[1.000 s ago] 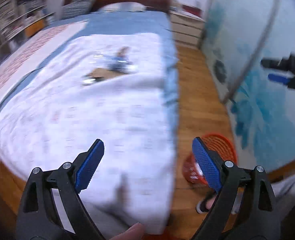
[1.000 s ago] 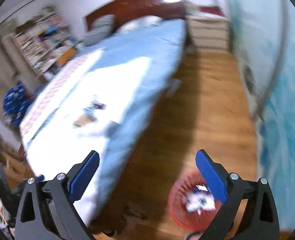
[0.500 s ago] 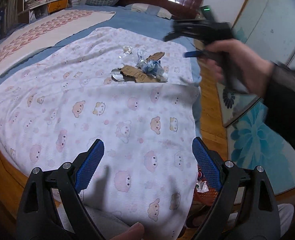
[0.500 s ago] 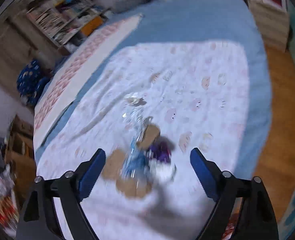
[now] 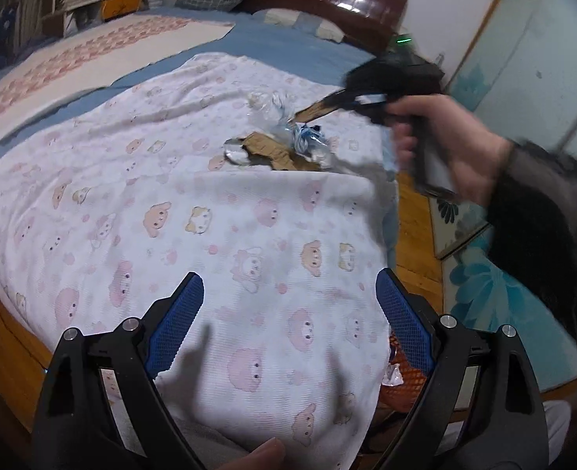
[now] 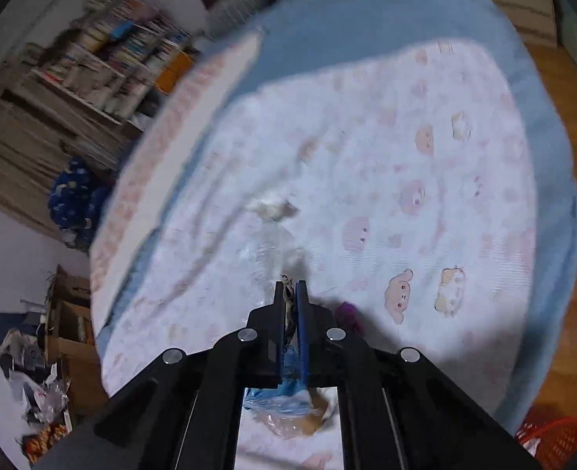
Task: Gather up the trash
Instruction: 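Grasp a white tissue with the left tool while the right tool grasps a small scrap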
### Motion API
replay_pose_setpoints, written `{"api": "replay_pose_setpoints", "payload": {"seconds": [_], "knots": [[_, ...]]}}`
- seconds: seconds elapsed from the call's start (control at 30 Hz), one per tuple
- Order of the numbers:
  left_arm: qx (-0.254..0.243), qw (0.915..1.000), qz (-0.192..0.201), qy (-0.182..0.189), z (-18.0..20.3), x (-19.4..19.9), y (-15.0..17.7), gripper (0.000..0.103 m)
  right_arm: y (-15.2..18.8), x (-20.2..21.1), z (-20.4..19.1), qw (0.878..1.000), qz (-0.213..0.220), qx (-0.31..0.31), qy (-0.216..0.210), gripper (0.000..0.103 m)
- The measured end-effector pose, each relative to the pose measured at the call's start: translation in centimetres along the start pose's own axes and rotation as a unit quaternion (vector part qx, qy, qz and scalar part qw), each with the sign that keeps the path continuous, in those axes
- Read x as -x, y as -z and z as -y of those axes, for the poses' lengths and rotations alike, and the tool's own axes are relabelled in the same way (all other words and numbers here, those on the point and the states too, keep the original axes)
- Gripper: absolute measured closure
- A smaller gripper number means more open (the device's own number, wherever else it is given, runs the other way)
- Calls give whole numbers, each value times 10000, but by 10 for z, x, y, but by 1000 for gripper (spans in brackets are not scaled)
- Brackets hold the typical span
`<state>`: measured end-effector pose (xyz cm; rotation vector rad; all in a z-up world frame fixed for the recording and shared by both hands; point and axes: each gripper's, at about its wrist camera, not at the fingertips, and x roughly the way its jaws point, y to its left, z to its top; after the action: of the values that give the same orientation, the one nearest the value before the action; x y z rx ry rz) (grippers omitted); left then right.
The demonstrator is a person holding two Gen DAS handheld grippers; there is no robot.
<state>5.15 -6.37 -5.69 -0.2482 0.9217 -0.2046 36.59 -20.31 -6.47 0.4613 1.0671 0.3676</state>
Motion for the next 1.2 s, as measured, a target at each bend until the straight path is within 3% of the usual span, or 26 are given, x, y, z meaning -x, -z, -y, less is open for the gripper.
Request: {"api": "replay_pose_setpoints", "payload": {"seconds": [0.07,0.27,0.4,0.53,0.63,0.9,0.93,1.0,1.03,1.07,1.1,1.2], "knots": [[84,9998,-45,147,-9,-2,-12,14,9,27,-6,9995,247,112,-177,97],[42,9996,163,-230,-38,-31,-98,14,35,111,-3,9947,723,210,-706,97],[-163,9987,344,-337,-44,-75,-176,14,62,159,12,9927,806,59,-897,96],[47,9999,137,51,-47,-148,-239,14,95,183,39,9940,736,-60,-812,96],[31,9999,-77,-86,-39,-203,-259,14,126,194,60,9947,689,-131,-756,96],[-146,9958,-548,-715,-34,-302,-268,15,189,194,101,9962,295,-430,-703,96],[-19,9950,-553,-836,-39,-307,-265,18,191,191,102,9965,258,-433,-668,96],[6,9921,-644,-1080,-42,-317,-257,62,196,186,107,9964,193,-461,-679,96],[-42,9908,-642,-1191,-41,-320,-253,65,197,185,108,9967,206,-463,-642,96],[-51,9915,-567,-1173,-40,-317,-251,77,197,184,109,9968,207,-471,-613,96],[1,9928,-550,-1065,-40,-314,-249,83,198,187,114,9966,230,-526,-589,96],[74,9945,-444,-945,-42,-297,-246,86,196,195,114,9964,312,-561,-552,96]]}}
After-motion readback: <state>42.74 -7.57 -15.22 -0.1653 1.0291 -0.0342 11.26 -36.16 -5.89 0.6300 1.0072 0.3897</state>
